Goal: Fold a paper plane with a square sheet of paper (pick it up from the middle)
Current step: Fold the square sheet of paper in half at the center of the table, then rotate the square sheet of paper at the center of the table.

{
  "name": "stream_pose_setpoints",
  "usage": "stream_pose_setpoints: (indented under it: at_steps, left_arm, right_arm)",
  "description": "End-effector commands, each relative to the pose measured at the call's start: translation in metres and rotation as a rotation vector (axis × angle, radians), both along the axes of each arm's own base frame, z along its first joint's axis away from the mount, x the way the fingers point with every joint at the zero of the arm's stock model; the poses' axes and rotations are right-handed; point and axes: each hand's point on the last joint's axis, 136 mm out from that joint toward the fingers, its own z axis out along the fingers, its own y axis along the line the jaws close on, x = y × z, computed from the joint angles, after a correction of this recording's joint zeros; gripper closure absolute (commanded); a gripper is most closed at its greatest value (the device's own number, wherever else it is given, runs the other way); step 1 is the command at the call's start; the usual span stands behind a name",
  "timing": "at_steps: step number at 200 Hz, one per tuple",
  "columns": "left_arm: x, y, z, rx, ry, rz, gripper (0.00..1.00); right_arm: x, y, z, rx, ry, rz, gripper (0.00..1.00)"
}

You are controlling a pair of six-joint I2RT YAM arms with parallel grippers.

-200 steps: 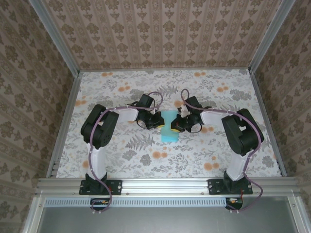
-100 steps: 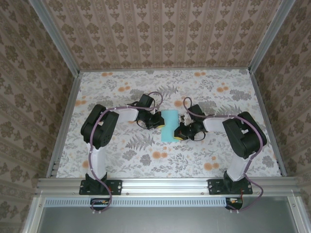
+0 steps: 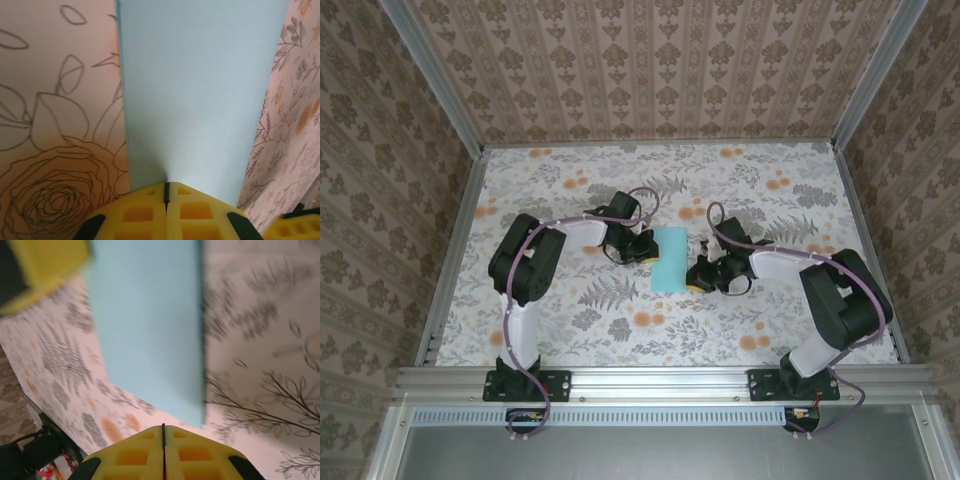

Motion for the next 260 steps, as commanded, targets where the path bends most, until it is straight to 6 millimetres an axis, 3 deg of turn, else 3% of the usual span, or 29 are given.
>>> stream_pose_setpoints:
  at_steps: [1,58,92,112,152,203,260]
  left_arm:
    - [-0.021,0.055,-0.055,0.302,0.032,-0.086,1.0]
    - [0.005,0.025,0.001,0.128,-0.105,-0.15,1.0]
    - [0.009,0.026,0.028,0.035,-0.12,-0.055,1.0]
    - [0.008,0.028,0.042,0.01,-0.135,-0.002,1.0]
    - [-0.007,0.027,0.056,-0.016,-0.147,0.091,0.95]
    - [-0.041,0.003,0.055,-0.049,-0.133,0.148,0.91]
    - [-0.073,-0.027,0.033,-0.059,-0.108,0.163,0.94]
  right_arm:
    - [0.04,-0.004,0.03,-0.078,-0.142,-0.029,0.91]
    - [0.115,0.021,0.007,-0.12,-0.151,-0.035,0.93]
    - [0.134,0.029,-0.013,-0.137,-0.1,-0.04,0.93]
    - [0.137,0.022,-0.025,-0.197,-0.072,-0.059,0.94]
    - [0.124,-0.021,-0.047,-0.411,0.006,-0.175,0.94]
    - [0.073,-0.071,-0.046,-0.509,0.073,-0.438,0.94]
    - [0.025,-0.062,-0.045,-0.27,0.113,-0.549,0.94]
